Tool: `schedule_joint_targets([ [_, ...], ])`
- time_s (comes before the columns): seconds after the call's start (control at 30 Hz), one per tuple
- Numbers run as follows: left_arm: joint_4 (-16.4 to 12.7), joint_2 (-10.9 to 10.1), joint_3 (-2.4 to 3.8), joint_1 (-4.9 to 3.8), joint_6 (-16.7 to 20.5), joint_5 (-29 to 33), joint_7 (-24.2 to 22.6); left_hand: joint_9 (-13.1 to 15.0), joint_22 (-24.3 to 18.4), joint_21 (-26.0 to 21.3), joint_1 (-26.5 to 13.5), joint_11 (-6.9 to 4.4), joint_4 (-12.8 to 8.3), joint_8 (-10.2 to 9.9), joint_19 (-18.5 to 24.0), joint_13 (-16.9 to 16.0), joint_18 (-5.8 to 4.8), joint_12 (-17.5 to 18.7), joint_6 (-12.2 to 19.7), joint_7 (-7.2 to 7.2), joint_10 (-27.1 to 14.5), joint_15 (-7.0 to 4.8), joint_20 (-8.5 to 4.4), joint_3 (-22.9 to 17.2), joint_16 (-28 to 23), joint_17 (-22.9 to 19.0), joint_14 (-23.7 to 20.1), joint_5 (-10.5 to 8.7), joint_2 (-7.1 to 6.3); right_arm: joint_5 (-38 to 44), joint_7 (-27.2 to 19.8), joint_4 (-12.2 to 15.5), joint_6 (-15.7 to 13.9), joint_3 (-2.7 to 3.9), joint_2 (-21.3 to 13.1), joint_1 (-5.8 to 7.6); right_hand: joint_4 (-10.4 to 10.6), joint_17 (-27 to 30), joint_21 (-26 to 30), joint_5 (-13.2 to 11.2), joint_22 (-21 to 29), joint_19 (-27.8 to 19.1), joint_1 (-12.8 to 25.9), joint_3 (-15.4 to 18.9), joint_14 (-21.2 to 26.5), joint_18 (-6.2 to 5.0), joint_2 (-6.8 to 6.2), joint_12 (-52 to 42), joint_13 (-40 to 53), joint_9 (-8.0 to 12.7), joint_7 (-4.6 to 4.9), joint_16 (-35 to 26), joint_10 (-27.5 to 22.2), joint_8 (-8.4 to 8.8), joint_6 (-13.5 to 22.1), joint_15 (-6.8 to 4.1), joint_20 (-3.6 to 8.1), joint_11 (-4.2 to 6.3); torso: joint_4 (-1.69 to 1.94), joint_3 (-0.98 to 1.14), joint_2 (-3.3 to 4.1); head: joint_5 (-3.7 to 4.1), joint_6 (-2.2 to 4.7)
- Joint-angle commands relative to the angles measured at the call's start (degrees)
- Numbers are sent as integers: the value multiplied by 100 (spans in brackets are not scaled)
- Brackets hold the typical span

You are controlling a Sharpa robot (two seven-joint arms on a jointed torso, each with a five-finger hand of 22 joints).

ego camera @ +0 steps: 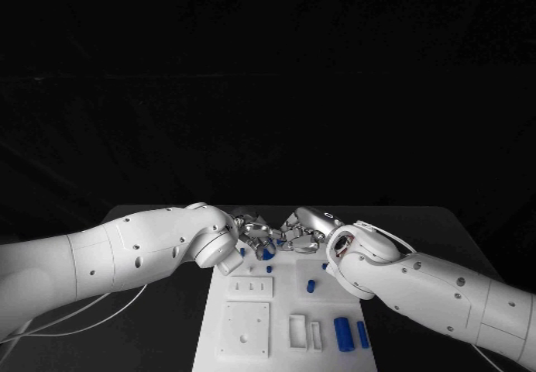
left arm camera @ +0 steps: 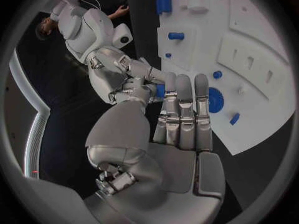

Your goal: Assemble the parts on the task board

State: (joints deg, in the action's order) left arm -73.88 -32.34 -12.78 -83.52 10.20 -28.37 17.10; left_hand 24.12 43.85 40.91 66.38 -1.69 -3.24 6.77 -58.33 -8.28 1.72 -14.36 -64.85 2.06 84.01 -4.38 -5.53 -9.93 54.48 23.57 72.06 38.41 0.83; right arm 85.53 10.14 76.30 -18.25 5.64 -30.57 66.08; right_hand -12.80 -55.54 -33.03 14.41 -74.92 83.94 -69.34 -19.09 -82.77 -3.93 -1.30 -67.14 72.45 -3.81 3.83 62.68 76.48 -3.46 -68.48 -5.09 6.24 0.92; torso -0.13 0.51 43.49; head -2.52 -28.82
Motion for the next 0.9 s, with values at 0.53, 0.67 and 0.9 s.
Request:
schedule_joint_targets([
  [0.53, -16, 11, 15, 13, -321, 112, -181, 3196, 257, 77, -30, -44, -261, -264, 120, -94, -79, -238, -322, -175, 23, -27, -15, -225, 268, -76, -102, -323, 111, 31, -69, -17, 139, -11, -17, -10, -18, -2, -33, -46, -226, 290, -48, -63, -1, -17, 26, 31, -1, -7, 10, -43, -10, -13, -47, -30, 37, 29, 2, 1, -1, 19, -12],
  [0.67, -13, 8, 15, 14, -362, 117, -190, 3184, 290, 102, 49, -68, -239, -264, 81, -144, -95, -304, -421, -200, 88, -59, -49, -160, 368, -31, -70, -365, 103, 20, -78, -23, 143, -11, -22, -10, -27, -4, -31, -59, -225, 289, -44, -71, -1, -17, 24, 37, -5, -6, 11, -45, -15, -13, -43, -29, 36, 27, 3, 1, -2, 31, -22],
  [0.9, -8, 18, 15, 15, -354, 119, -209, 3347, 413, 200, 167, -120, -187, -274, 60, -353, -134, -527, -599, -256, 152, -121, -120, -76, 642, 108, -66, -461, 94, -3, -105, -34, 135, -12, -18, -10, -20, 15, 13, -64, -211, 285, -24, -28, 4, -19, -14, 74, -33, 0, 19, -71, -36, -11, 3, -27, 34, 20, 4, -1, -3, 32, -33],
])
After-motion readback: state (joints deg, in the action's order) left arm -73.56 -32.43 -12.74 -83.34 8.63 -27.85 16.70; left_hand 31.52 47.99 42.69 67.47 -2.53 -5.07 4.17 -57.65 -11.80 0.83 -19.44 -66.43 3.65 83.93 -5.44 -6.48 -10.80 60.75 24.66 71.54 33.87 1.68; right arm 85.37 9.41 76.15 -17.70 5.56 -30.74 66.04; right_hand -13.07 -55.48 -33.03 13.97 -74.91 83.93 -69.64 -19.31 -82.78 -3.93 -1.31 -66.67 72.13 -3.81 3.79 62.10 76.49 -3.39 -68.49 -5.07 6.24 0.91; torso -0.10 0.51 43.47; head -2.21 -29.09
